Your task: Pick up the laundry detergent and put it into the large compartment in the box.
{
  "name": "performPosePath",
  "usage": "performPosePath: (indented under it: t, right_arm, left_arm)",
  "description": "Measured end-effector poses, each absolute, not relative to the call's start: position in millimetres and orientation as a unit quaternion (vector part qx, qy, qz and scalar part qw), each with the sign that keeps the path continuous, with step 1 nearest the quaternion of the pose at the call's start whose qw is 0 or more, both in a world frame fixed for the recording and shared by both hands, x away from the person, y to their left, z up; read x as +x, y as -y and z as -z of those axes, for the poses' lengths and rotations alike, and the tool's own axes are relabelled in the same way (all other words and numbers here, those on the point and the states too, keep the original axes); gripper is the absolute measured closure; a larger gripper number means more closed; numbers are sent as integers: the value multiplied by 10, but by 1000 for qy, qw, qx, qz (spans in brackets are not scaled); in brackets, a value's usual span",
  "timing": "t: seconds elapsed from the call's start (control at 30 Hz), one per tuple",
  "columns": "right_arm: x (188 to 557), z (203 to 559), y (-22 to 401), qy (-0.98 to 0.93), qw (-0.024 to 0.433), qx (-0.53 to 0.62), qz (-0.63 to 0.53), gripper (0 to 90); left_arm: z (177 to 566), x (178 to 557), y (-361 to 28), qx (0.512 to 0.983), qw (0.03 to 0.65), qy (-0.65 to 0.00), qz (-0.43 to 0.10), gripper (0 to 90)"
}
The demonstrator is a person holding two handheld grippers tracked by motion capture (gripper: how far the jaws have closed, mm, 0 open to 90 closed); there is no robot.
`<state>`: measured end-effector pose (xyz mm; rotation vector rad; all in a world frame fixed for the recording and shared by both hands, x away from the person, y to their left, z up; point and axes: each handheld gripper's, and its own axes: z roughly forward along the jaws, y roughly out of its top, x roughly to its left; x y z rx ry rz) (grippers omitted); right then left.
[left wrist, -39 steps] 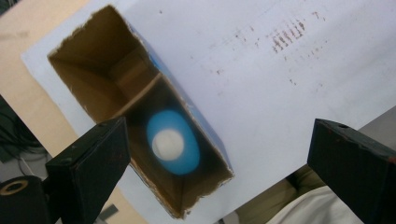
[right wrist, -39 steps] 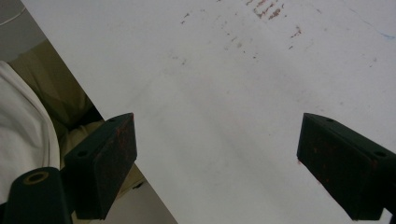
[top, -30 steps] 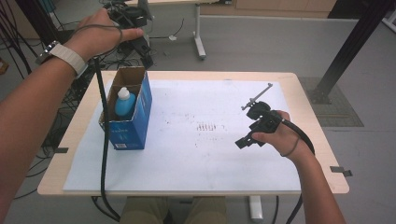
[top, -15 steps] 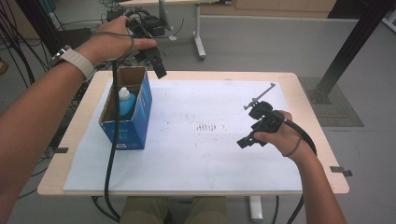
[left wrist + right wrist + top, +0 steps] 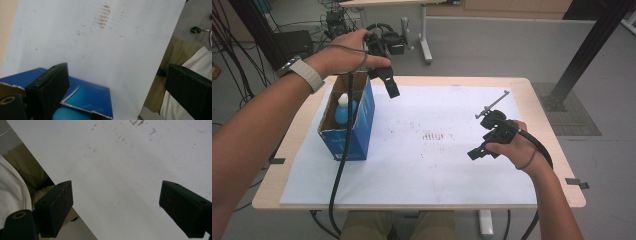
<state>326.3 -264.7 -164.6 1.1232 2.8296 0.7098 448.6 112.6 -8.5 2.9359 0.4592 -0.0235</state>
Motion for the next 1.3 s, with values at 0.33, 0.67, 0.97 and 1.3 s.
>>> performPosePath:
  t: [0.33,0.67,0.97,1.3]
  right_arm:
    - [3285,1639,2632,-905,6,361,-225,119]
    - [3296,1634,2642,-905,7,360,-225,119]
    - [3282,1659,2663,-904,5,363,-226,119]
    - [3263,1678,2665,-903,7,365,-228,119]
  left_arm:
    - [225,4477,-1001,991,73,-108,20,67]
    - [353,4439,-874,995,62,-78,18,71]
    - [498,4452,-819,996,55,-72,23,73]
    - [595,4448,-816,996,53,-73,22,72]
